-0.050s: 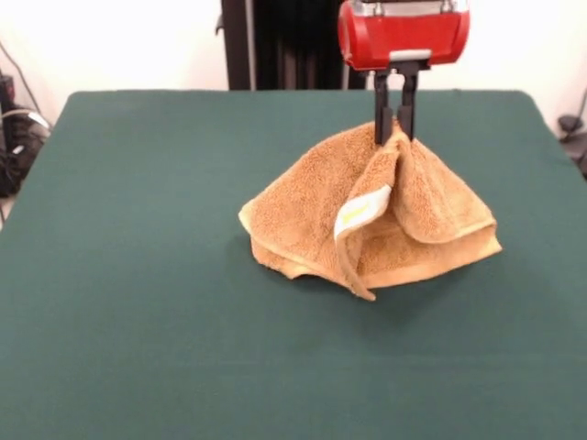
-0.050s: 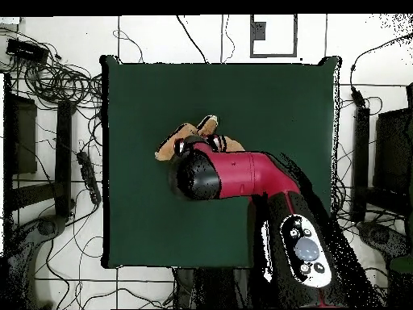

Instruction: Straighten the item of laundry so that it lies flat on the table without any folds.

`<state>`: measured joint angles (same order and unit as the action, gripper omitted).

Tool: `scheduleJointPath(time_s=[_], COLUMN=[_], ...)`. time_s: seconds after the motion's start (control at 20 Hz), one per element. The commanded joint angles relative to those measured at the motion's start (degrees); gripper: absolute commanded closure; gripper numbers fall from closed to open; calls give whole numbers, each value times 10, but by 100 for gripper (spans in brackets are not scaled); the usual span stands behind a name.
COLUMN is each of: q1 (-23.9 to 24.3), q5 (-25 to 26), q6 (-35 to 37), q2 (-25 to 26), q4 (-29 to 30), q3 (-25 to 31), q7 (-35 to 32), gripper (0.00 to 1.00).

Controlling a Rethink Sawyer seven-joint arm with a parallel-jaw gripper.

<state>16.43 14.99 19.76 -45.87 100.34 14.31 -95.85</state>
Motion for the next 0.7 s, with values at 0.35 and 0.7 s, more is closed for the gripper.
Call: scheduleJointPath(time_s=[0.35,0.7], q1=[-25,-44], q5=[3,1], q6=[-65,-86], q2=[-10,-25], q4=[134,163], q3=[-7,-33], q7=[-107,-117], gripper=[100,100])
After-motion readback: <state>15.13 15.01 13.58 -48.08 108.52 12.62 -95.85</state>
